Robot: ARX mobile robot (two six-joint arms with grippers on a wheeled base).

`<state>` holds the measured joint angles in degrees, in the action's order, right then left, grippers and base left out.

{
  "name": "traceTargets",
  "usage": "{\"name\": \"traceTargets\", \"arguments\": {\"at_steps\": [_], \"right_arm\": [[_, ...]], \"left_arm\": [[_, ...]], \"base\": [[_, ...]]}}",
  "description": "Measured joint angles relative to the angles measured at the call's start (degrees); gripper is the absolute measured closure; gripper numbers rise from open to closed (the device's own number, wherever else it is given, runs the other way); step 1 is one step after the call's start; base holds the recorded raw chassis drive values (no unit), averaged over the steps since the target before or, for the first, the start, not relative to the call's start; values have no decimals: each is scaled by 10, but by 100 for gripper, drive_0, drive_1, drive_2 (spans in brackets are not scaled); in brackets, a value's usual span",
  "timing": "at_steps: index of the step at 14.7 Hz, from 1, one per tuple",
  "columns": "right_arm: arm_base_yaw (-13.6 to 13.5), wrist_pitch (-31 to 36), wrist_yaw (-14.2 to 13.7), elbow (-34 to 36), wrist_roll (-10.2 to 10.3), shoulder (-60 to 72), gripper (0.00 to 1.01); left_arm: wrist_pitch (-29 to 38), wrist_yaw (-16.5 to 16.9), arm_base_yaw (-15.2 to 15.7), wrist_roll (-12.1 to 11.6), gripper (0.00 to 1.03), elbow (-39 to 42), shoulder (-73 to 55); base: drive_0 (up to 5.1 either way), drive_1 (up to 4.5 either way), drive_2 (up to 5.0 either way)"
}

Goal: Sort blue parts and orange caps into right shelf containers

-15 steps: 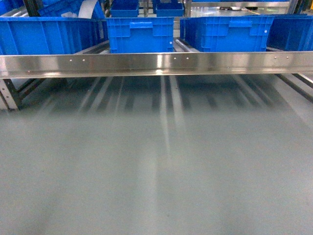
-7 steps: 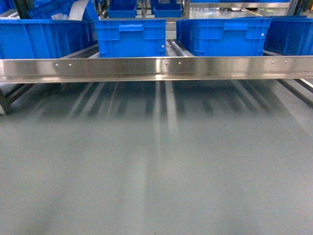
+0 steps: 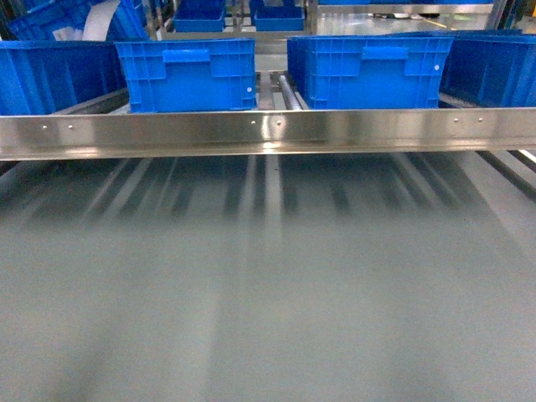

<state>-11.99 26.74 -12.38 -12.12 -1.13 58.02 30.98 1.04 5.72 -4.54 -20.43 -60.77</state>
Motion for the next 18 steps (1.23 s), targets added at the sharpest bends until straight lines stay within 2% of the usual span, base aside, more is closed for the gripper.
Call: {"name": "traceTargets", "arguments": {"at_steps": [3, 18], "right_arm": [[0, 2, 0, 0, 0, 0, 58], [0, 2, 0, 0, 0, 0, 58]], "left_arm": [[0, 0, 0, 0, 59, 0, 0], [-2, 1, -1, 0, 59, 0, 1]], "base": [[179, 269, -466], [15, 446, -417]]}}
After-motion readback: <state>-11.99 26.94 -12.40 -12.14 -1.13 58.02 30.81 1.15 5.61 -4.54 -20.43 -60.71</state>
